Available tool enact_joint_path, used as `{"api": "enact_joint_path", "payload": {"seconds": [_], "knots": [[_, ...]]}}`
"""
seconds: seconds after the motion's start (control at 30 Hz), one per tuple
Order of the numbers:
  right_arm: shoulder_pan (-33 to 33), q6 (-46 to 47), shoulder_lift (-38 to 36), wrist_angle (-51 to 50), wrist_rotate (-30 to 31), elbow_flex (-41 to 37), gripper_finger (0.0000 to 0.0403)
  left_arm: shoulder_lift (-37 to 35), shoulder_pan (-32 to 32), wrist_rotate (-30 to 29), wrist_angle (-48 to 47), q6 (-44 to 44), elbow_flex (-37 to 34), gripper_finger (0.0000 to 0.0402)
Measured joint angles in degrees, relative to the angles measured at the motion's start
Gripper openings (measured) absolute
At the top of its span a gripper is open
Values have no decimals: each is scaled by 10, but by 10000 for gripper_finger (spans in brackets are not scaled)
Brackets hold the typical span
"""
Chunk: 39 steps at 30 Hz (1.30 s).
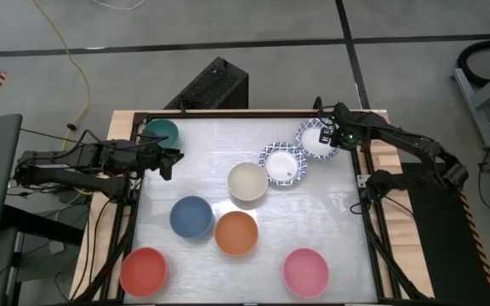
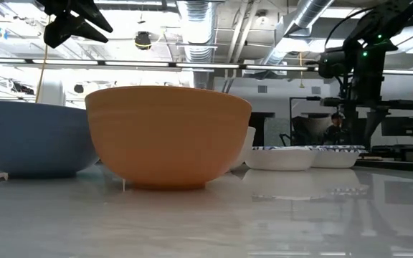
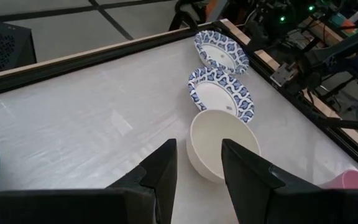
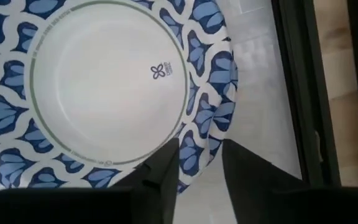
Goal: Nest bowls inside each other
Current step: Adjust the blue patterned bowl
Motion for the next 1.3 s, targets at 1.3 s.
{"api": "enact_joint_path", "payload": {"seconds": [1.3], "knots": [[209, -251, 28, 195, -31, 0, 175, 131, 0, 7, 50, -15, 0, 115]]}}
